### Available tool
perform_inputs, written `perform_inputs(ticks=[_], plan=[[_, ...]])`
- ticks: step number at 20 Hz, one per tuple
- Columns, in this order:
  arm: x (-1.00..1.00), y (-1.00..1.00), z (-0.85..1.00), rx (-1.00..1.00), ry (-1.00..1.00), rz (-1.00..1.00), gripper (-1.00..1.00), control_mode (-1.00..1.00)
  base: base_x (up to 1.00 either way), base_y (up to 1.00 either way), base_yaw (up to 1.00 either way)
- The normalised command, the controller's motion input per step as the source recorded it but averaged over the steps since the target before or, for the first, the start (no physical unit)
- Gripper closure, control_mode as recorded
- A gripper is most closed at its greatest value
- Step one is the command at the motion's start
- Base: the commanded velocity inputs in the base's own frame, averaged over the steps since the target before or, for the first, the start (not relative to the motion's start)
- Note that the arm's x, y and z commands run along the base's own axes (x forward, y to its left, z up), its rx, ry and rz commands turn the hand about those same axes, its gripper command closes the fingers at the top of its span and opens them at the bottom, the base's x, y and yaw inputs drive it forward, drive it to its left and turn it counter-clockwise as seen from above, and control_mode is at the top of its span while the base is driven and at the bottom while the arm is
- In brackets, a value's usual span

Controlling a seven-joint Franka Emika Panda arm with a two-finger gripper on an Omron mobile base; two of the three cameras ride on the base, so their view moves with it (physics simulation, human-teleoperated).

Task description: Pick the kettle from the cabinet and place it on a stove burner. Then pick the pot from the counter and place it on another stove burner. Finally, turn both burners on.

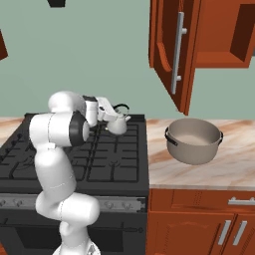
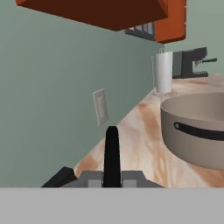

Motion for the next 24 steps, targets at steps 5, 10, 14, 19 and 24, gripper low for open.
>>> perform_inputs(ticks=[5,10,14,19,24], plan=[[0.22,0.0,-0.12,0.0,0.0,-0.03,1.0,-1.0,0.0,0.0,0.0],[0.21,0.0,-0.15,0.0,0.0,-0.03,1.0,-1.0,0.0,0.0,0.0],[0.18,0.0,-0.16,0.0,0.0,-0.02,1.0,-1.0,0.0,0.0,0.0],[0.17,0.0,-0.17,0.0,0.0,-0.02,1.0,-1.0,0.0,0.0,0.0],[0.03,0.0,-0.19,0.0,0.0,-0.01,1.0,-1.0,0.0,0.0,0.0]])
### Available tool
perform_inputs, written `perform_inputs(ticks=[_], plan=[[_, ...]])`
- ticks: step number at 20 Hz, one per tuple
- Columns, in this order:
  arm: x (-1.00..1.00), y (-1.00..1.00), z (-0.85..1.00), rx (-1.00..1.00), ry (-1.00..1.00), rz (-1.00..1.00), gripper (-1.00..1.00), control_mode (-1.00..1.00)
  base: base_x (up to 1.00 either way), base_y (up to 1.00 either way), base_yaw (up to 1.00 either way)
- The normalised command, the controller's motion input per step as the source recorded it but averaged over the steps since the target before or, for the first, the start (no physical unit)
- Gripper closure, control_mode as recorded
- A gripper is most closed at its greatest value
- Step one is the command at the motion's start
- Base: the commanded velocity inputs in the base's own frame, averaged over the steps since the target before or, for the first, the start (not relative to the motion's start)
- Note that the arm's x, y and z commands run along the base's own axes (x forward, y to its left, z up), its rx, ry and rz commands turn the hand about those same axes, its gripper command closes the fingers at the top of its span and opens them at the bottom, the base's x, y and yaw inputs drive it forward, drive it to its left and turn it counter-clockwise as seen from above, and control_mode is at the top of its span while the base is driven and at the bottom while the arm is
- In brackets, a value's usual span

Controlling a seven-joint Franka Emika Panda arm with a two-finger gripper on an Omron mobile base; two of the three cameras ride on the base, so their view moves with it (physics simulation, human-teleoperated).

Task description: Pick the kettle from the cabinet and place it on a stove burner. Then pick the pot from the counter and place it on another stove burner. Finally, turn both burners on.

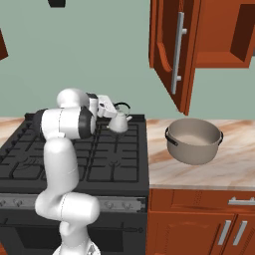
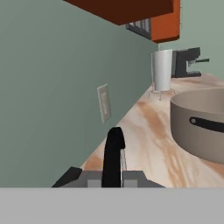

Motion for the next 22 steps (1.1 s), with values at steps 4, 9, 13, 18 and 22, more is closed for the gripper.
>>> perform_inputs(ticks=[4,9,13,18,22], plan=[[0.0,0.03,-0.29,0.0,0.0,0.0,-1.0,-1.0,0.0,0.0,0.0],[0.0,0.02,-0.13,0.0,-0.01,0.0,-1.0,-1.0,0.0,0.0,0.0],[-0.04,0.01,-0.16,0.0,0.0,0.0,-1.0,-1.0,0.0,0.0,0.0],[-0.13,0.1,-0.16,0.0,0.0,0.0,-1.0,-1.0,0.0,0.0,0.0],[-0.16,0.18,-0.15,0.0,0.0,0.0,-1.0,-1.0,0.0,0.0,0.0]])
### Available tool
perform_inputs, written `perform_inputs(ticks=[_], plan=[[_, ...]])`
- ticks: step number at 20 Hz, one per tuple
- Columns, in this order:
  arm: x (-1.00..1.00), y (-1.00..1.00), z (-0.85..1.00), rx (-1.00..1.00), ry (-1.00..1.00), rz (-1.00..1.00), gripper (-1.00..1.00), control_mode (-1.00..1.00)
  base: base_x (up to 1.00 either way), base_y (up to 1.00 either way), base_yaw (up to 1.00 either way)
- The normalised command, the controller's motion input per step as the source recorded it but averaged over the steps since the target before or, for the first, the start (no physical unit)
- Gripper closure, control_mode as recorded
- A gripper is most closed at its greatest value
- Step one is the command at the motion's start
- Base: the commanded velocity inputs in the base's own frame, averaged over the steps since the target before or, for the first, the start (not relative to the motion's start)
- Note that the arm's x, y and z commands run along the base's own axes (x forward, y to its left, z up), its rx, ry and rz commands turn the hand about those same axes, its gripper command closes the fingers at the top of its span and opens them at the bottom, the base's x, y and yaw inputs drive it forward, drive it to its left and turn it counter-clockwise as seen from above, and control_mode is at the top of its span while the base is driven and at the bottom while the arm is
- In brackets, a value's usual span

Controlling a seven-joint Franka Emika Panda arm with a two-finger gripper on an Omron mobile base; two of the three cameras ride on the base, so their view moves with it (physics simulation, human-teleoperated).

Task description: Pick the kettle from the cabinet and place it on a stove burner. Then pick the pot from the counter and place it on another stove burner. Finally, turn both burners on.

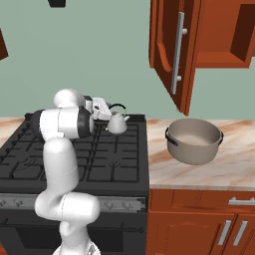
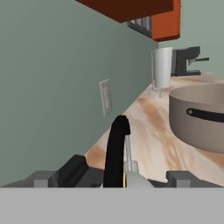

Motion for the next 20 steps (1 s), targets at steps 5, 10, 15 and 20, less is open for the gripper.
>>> perform_inputs(ticks=[5,10,15,20], plan=[[-0.16,0.25,-0.08,0.0,0.0,0.0,-1.0,-1.0,0.0,0.0,0.0],[-0.21,0.24,-0.09,0.0,0.0,0.0,-1.0,-1.0,0.0,0.0,0.0],[-0.3,0.13,-0.01,0.01,0.0,-0.02,-1.0,-1.0,0.0,0.0,0.0],[-0.3,0.12,0.0,0.08,0.0,-0.08,-1.0,-1.0,0.0,0.0,0.0]])
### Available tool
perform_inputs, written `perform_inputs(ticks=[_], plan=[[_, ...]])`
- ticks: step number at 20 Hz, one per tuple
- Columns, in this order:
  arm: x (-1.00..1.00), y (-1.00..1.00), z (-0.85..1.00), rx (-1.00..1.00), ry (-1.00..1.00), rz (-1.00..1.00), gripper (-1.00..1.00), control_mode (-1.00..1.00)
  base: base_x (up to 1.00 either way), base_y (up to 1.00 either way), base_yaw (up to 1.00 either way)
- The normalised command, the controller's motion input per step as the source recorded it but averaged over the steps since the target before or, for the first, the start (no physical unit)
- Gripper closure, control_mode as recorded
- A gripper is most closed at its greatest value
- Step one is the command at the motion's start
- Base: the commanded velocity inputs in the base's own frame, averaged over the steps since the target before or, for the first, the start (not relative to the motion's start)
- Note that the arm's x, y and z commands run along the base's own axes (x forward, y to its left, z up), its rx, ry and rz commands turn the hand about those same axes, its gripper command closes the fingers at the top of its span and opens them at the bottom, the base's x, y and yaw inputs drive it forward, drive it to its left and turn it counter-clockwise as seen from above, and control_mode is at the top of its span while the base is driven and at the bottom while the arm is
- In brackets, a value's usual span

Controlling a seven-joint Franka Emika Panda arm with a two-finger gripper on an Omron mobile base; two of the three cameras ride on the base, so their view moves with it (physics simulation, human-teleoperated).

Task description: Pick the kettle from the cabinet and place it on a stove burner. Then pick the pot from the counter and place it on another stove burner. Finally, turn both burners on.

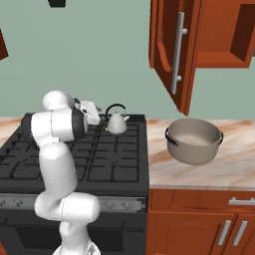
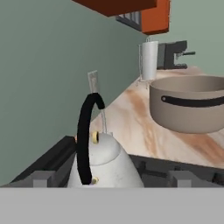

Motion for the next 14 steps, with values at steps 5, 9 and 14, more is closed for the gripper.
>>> perform_inputs(ticks=[5,9,14], plan=[[-0.39,0.19,0.01,0.09,-0.03,-0.11,-1.0,-1.0,0.0,0.0,0.0],[-0.35,0.21,0.06,0.07,-0.07,-0.11,-1.0,-1.0,0.0,0.0,0.0],[-0.34,0.1,0.08,0.04,-0.12,-0.05,-1.0,-1.0,0.0,0.0,0.0]])
